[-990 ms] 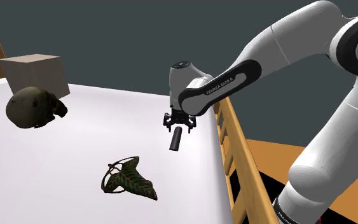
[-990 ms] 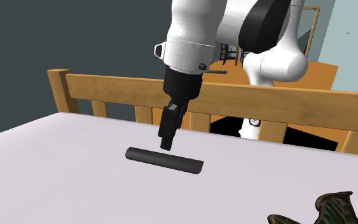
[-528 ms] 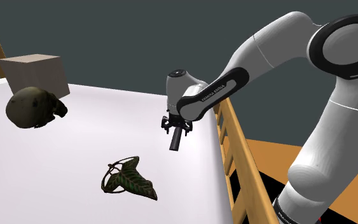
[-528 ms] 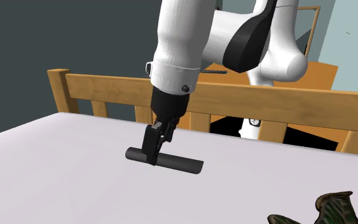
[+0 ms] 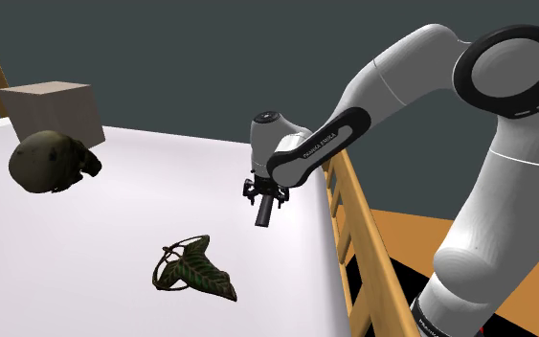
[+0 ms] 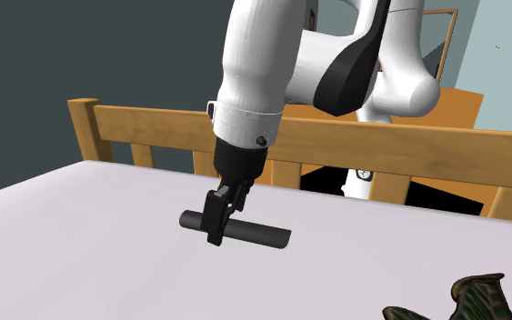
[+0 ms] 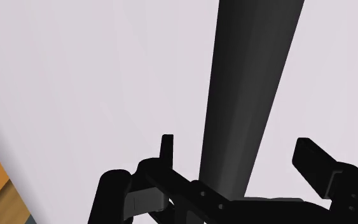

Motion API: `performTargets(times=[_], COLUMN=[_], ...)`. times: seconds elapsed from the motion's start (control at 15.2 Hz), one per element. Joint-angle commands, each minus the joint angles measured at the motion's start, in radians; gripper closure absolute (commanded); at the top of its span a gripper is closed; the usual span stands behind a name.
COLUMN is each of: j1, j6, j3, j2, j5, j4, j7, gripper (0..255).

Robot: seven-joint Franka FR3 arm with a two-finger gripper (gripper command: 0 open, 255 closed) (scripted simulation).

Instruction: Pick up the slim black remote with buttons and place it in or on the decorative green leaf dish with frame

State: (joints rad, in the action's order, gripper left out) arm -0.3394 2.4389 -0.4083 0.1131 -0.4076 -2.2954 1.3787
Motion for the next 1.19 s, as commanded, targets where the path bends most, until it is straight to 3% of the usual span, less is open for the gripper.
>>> performTargets(times=[0.0,0.07,0.13,0.73,1.12], j1=[0.000,0.000,0.000,0.000,-0.005], j6=[0.000,0.000,0.000,0.000,-0.065], j3=[0.000,0.000,0.000,0.000,-0.011], j2=[0.000,0.000,0.000,0.000,-0.061], j5=[0.000,0.000,0.000,0.000,0.064], j4=[0.000,0.000,0.000,0.000,0.018], j7=[0.000,0.000,0.000,0.000,-0.056], gripper=[0,0,255,255,255])
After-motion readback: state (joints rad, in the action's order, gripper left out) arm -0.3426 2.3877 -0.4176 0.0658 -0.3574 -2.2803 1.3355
